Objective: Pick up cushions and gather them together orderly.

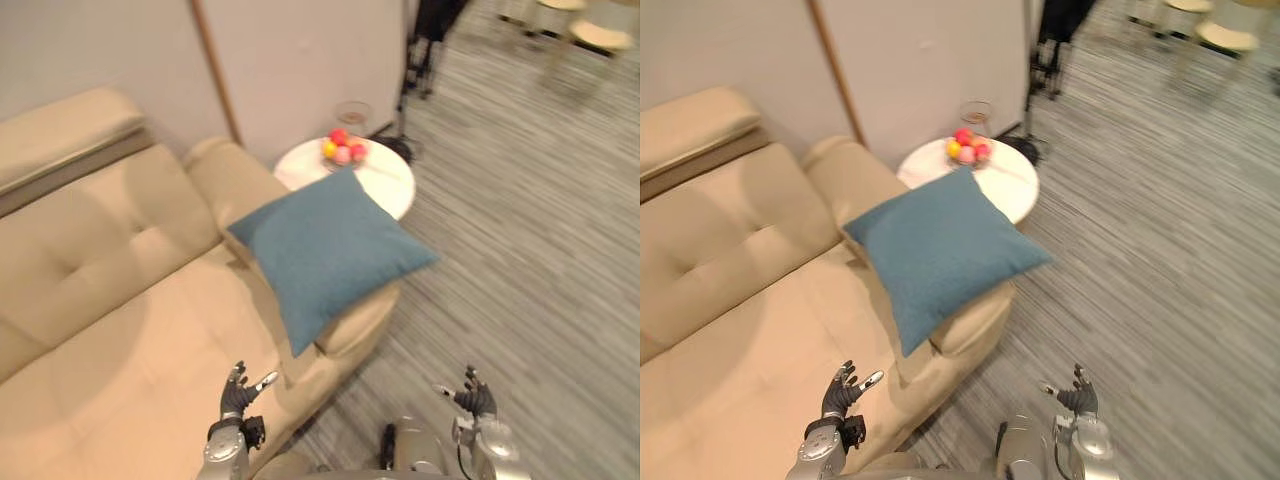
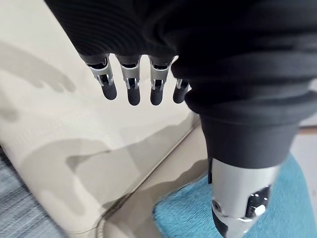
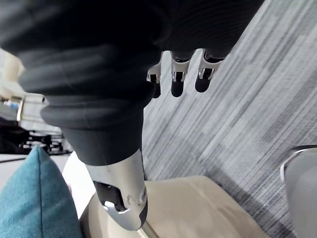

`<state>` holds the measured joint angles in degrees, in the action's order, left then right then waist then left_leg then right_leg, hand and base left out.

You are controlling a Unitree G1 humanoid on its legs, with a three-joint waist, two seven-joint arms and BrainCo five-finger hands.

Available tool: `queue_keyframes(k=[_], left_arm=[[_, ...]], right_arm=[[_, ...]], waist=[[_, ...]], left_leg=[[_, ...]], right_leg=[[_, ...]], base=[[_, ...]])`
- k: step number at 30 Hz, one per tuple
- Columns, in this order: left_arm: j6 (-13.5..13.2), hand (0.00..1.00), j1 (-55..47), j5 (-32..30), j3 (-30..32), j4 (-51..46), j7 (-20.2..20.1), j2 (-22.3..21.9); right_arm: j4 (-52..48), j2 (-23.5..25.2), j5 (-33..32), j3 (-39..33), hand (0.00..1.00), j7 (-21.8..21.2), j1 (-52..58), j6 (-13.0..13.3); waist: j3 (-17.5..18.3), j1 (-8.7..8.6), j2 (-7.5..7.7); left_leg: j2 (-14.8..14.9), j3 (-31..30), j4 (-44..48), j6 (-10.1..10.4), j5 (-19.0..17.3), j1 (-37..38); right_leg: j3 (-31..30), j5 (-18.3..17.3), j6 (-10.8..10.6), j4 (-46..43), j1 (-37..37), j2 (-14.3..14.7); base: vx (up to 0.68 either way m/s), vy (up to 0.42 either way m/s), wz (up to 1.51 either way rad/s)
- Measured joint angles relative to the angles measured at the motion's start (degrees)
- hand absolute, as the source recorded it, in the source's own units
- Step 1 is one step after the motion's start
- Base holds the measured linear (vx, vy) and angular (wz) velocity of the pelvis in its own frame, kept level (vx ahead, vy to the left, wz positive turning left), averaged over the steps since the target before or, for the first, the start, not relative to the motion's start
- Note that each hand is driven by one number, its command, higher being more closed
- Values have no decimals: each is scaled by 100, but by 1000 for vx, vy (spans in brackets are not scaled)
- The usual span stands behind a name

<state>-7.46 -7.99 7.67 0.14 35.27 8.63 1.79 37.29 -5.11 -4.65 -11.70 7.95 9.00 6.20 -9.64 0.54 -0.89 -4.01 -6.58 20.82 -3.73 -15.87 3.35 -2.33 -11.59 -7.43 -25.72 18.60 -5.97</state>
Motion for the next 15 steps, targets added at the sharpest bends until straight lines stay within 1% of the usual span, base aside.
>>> queue_keyframes(k=[1, 2, 3, 4, 5, 6, 7, 8, 9, 10, 11, 12, 14, 15], left_arm=[[0, 0, 35, 0, -16, -59, 36, -12], [-6, 0, 32, -1, -25, -144, 41, -9], [1, 0, 60, 1, -32, -142, 46, -95], [-11, 0, 12, 2, -62, -228, 44, -181], [-29, 0, 20, 5, -132, -280, 37, -301], [-29, 0, 36, 10, -177, -283, 35, -368], [-29, 0, 57, 11, -207, -297, 22, -387], [-29, 0, 81, 16, -231, -384, 18, -432], [-36, 0, 89, 16, -233, -457, 18, -450], [-37, 0, 138, 16, -234, -543, 20, -452], [-47, 0, 135, 16, -234, -577, 24, -439], [-64, 0, 119, 15, -249, -611, 28, -352], [-62, 0, 125, 15, -285, -591, 28, -210], [-58, 0, 127, 15, -299, -518, 28, -64]], right_arm=[[-20, 87, -6, -71, 0, 49, 121, -4], [-61, 149, -29, -136, 0, 83, 213, -5], [-51, 128, -66, -201, 0, 94, 247, -20], [-109, 115, -169, -235, 0, 106, 247, -19], [-332, 112, -235, -365, 0, 138, 217, 1], [-476, 132, -269, -414, 0, 183, 187, 18], [-513, 146, -284, -436, 0, 194, 186, 31], [-514, 170, -385, -502, 0, 193, 206, 52], [-513, 217, -406, -608, 0, 200, 232, 71], [-524, 235, -444, -710, 0, 219, 282, 91], [-522, 236, -450, -764, 0, 229, 299, 92], [-499, 273, -488, -801, 0, 239, 312, 103], [-385, 229, -488, -811, 0, 241, 250, 116], [-204, 231, -482, -883, 0, 241, 199, 113]], waist=[[40, -24, 152], [64, -70, 251], [52, -109, 145], [120, -16, 37], [161, 40, -41], [171, 21, -87], [172, 19, -88], [153, 16, -57], [151, 13, -50], [152, 12, -43], [163, 29, -18], [232, 23, 58], [252, 16, 0], [257, 8, -8]], left_leg=[[-41, -207, 260, 244, -170, -86], [-60, -306, 405, 350, -311, -116], [46, -390, 513, 411, -431, -108], [259, -421, 541, 441, -430, -161], [468, -382, 526, 595, -340, -229], [636, -221, 441, 806, -214, -302], [732, -53, 385, 925, -141, -292], [1009, 484, 412, 1026, -14, -324], [1177, 987, 503, 979, 61, -344], [1385, 1694, 593, 860, 157, -373], [1449, 2005, 597, 811, 216, -385], [1496, 2487, 467, 766, 314, -442], [1472, 2564, 24, 809, 345, -415], [1424, 2571, -453, 843, 389, -314]], right_leg=[[-410, 306, -29, 415, -57, -25], [-521, 795, -88, 418, -113, -80], [-273, 670, 54, 160, -134, -47], [-76, 559, 185, 63, -141, -4], [293, 472, 310, 38, -174, 0], [557, 444, 367, 75, -275, -20], [672, 425, 406, 117, -368, -26], [979, 394, 471, 281, -670, -33], [1166, 375, 505, 419, -880, -36], [1375, 376, 515, 569, -1086, -45], [1442, 378, 521, 632, -1142, -53], [1482, 390, 531, 809, -1138, -86], [1476, 566, 541, 1089, -1098, 11], [1446, 755, 569, 1343, -1072, 122]], base=[[443, -382, 227], [272, -304, 203], [263, -297, 139], [305, -336, 123], [325, -377, 120], [244, -298, 119], [190, -271, 129], [138, -236, 115], [115, -217, 129], [64, -171, 87], [22, -118, 78], [-12, -99, 47], [-44, -40, 16], [-59, 2, -14]])
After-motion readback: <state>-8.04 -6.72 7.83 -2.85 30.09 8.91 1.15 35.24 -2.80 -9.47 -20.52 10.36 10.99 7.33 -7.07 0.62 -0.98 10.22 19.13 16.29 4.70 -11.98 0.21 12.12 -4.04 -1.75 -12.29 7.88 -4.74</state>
